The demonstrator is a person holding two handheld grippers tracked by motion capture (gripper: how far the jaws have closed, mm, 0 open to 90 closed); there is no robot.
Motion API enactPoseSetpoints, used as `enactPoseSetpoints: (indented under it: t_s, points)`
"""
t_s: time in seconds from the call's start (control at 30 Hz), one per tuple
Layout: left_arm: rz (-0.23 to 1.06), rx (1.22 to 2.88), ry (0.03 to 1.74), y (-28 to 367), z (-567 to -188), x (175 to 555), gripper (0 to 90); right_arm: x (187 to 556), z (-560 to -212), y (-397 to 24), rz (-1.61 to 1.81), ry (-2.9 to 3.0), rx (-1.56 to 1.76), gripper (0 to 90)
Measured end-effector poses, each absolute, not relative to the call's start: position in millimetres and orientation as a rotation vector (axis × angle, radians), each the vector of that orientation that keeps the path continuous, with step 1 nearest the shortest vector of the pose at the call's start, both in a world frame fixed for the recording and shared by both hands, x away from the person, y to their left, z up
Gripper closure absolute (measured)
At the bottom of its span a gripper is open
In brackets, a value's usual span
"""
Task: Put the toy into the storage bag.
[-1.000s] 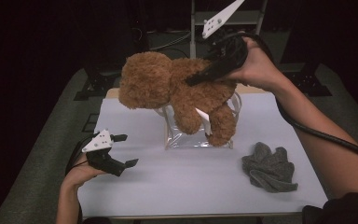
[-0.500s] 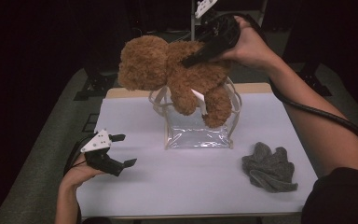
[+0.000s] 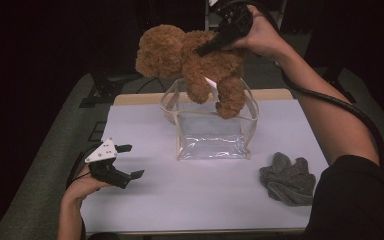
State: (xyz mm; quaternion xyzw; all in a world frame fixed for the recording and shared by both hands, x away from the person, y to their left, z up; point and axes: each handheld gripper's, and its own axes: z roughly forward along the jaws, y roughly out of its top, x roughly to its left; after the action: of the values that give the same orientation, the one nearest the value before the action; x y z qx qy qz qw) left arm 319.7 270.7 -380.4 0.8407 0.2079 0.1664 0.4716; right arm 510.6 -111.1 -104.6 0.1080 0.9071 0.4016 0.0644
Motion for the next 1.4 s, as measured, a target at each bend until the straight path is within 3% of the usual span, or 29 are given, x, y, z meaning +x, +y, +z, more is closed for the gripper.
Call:
enactPoseSetpoints:
  t_s: [0.33,0.97,1.4]
  points:
    - [0.403,2.049,0.515,272,-381,319,2.9,542,-119,-112,1.19,2.724,0.388,56.1]
    - [0.395,2.048,0.515,273,-382,317,2.9,500,-138,-89,1.186,2.785,0.274,55.5]
    - [0.389,2.05,0.514,274,-382,318,2.9,537,-160,-115,1.212,2.772,0.437,55.0]
